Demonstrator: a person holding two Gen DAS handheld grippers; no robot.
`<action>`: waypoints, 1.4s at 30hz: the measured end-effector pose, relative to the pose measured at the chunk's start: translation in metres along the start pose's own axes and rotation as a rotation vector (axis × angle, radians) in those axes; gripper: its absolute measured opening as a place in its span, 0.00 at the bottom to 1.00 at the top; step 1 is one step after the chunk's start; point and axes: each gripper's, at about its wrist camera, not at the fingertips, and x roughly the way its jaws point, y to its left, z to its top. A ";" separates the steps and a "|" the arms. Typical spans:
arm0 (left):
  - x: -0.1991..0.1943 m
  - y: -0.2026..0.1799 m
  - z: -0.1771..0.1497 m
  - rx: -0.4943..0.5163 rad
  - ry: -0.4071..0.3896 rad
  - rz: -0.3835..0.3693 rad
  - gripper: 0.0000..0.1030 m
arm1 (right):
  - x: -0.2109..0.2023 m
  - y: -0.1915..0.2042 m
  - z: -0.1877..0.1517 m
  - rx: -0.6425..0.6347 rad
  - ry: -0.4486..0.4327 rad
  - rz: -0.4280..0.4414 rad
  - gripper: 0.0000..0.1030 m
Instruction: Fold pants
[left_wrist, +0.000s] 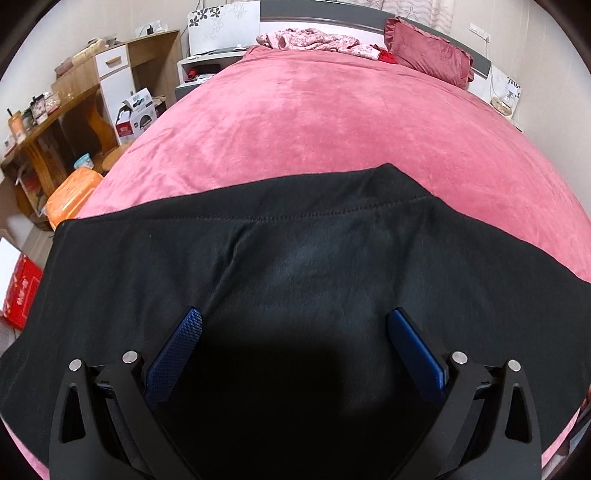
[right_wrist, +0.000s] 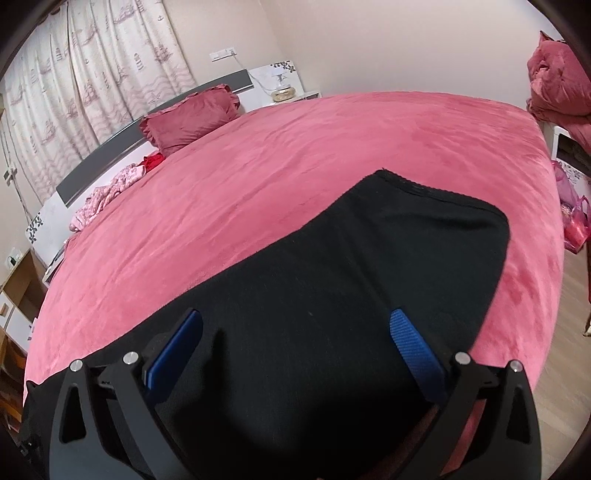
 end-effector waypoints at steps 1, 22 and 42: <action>-0.002 0.000 -0.002 0.002 0.000 -0.001 0.97 | -0.003 -0.001 -0.002 0.006 0.005 0.004 0.98; -0.061 0.034 -0.045 -0.048 0.014 -0.093 0.97 | -0.065 -0.079 0.021 0.220 0.217 0.080 0.98; -0.061 0.084 -0.046 -0.182 -0.037 0.056 0.97 | -0.017 -0.186 0.027 0.611 0.110 0.284 0.59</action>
